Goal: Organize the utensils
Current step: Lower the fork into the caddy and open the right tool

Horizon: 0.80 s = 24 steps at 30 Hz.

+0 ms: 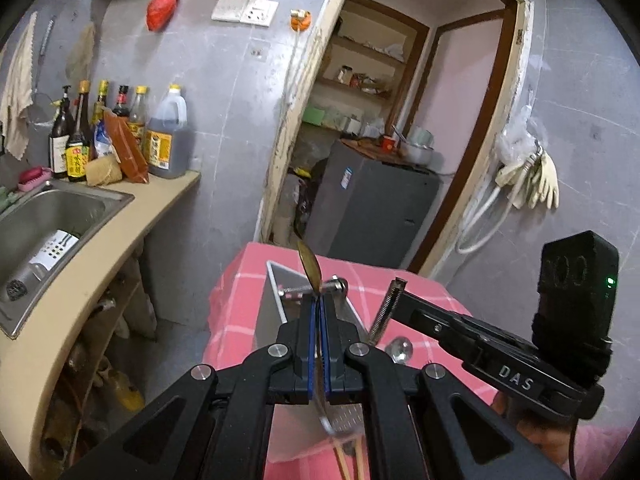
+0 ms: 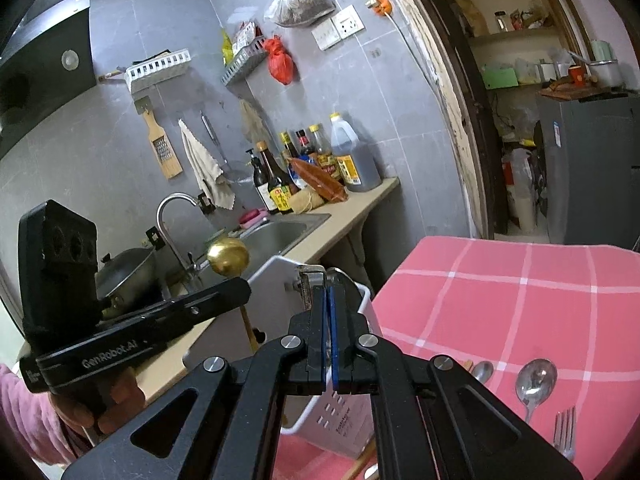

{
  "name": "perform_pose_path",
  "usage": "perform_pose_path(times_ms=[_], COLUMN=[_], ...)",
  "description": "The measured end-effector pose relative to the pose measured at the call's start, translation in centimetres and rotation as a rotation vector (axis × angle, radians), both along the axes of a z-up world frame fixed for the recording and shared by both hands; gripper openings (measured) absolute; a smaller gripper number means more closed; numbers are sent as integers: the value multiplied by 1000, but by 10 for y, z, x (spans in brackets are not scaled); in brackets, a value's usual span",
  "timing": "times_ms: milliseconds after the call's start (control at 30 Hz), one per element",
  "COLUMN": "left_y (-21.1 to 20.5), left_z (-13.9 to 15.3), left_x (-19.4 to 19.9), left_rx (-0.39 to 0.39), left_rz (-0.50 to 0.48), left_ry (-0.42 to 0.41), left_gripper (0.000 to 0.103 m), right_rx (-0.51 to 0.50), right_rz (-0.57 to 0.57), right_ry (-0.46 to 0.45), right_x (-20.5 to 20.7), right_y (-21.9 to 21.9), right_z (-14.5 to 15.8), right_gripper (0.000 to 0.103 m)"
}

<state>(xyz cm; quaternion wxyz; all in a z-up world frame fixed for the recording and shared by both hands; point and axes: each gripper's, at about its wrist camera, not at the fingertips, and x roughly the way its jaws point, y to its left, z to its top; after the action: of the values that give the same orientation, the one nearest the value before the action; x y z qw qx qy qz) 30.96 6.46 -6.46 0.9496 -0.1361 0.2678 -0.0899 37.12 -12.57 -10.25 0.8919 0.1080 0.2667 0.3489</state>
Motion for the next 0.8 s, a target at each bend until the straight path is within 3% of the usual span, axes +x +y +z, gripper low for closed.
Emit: perform_pose_path(times_ms=[133,300,500,533,600,667,733,800], left_y=[-1,-6,-11,-11,-15,-19,-26,-35], left_z=[-1,5,14,16,21,27,33,39], left_x=[0,-7,-17,-18,-20,-22,-23,-25], left_rx=[13,16,-1,-1,9,26,43,49], left_rz=[-53,-77,-38,-31,-17,-3,1,4], left_ry=[39,34,-5,-13,-29,-47,-66,-87], left_gripper=[10,42,42,42,42,43,50,62], right_rx=[-31,-56,-42,-40,-37,-31,-37,-42], right_rz=[10,-5,-78,-101,-140,-181,-222,-271], right_ry=[40,64,30,15,-12,-45,-78,-119], right_x=[0,-4,-19,-24,-29,-35,-41,-48], right_y=[1,-5,-25,-30,-41,-52,-63,-75], right_z=[-2,-5,7,11,20,31,43,56], right_gripper=[3,4,6,8,26,35,36,50])
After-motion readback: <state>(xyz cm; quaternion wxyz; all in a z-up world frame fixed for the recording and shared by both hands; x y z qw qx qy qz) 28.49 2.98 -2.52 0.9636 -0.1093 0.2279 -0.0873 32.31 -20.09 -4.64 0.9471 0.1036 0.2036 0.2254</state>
